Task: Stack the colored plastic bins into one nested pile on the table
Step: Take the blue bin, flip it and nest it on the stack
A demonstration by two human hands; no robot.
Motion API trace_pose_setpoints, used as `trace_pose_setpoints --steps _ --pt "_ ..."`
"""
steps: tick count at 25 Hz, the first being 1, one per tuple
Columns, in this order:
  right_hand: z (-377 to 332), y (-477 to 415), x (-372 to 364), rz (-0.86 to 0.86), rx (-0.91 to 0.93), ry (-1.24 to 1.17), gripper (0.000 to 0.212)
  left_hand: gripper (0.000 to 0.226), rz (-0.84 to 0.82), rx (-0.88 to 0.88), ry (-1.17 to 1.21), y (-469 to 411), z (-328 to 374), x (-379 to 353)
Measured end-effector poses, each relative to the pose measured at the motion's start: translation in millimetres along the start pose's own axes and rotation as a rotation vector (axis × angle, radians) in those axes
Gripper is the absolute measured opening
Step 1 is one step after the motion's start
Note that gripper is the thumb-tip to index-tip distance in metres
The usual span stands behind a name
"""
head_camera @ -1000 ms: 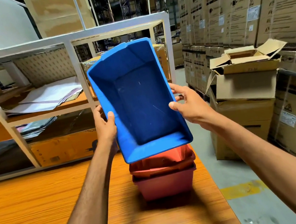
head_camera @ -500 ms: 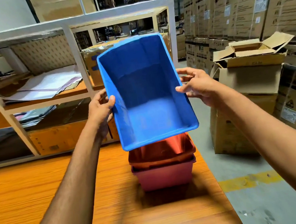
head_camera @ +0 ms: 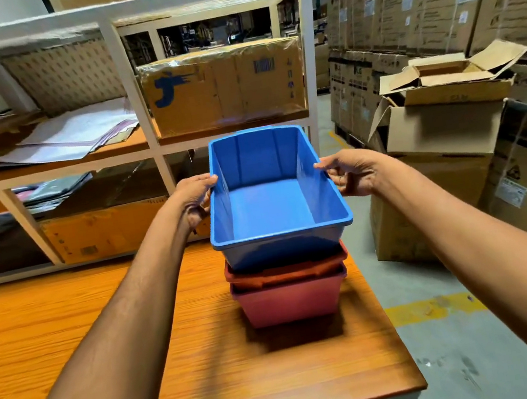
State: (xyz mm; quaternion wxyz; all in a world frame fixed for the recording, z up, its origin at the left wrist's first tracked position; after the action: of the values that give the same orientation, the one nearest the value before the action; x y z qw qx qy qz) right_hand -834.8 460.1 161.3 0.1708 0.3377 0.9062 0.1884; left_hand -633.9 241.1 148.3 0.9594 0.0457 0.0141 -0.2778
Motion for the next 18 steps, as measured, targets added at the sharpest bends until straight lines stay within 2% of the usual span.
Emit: trace_pose_setpoints --steps 5,14,18 --pt "11 -14 0 0.043 -0.105 0.010 0.014 0.029 0.030 0.121 -0.028 -7 -21 0" --pt "33 -44 5 0.197 -0.127 0.167 0.013 0.030 0.040 0.192 -0.115 -14 -40 -4" --pt "36 -48 7 0.180 -0.171 0.152 0.018 0.031 0.069 0.217 -0.121 -18 -48 -3"
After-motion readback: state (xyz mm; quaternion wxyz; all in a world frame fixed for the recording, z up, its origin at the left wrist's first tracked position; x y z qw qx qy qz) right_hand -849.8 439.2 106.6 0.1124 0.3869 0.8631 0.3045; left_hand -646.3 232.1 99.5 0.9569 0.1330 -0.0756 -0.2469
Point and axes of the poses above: each hand's wrist, its own y-axis away from the middle knuckle, its own x-axis out of the back of the hand, z = x × y, the point moved 2 cm from there along -y, towards the middle knuckle, and after that the axes turned 6 degrees about -x, right-handed, at the moved point
